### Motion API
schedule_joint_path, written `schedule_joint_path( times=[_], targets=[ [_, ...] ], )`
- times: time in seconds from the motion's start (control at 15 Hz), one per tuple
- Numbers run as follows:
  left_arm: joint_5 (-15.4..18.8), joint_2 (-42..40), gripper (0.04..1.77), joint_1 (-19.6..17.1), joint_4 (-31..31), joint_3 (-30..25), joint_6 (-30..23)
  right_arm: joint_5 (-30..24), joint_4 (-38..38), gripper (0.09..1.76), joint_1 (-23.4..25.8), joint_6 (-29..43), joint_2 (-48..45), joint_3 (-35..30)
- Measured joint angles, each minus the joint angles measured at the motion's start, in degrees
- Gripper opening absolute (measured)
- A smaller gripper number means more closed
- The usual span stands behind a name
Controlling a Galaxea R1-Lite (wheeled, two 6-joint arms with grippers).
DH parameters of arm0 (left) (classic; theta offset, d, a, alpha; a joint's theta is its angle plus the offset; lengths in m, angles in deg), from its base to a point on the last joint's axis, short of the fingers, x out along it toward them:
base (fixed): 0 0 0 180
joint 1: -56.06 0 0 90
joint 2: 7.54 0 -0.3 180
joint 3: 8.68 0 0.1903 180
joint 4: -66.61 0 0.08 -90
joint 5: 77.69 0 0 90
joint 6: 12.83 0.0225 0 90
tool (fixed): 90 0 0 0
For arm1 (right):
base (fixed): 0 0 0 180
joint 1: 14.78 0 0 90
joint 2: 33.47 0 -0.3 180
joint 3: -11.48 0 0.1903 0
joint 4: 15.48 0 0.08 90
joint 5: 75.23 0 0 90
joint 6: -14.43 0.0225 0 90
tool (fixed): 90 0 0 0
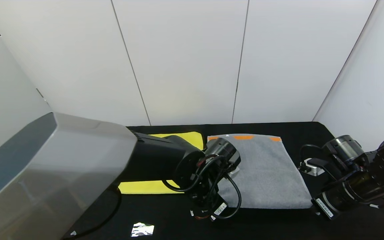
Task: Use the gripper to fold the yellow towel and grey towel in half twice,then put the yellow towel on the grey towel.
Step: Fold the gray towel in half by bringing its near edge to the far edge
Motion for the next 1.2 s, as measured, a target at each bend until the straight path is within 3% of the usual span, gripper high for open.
schedule_joint_path(
  times=[0.4,0.8,1.2],
  targets=[
    [0.27,-5.77,0.12,1.49,3.8,-5.46,-1.56,-2.55,-9.13,0.13,-0.83,0.18,-4.74,-1.51],
    [0.24,-9.18,0.12,3.25,3.74,-10.69,-3.52,-2.35,-10.67,0.13,-3.34,3.01,-7.69,-2.76],
    [-0.04,-9.03,0.12,0.94,-0.55,-6.62,-5.0,-1.38,-9.98,0.13,-2.71,7.11,-7.2,2.07]
  ],
)
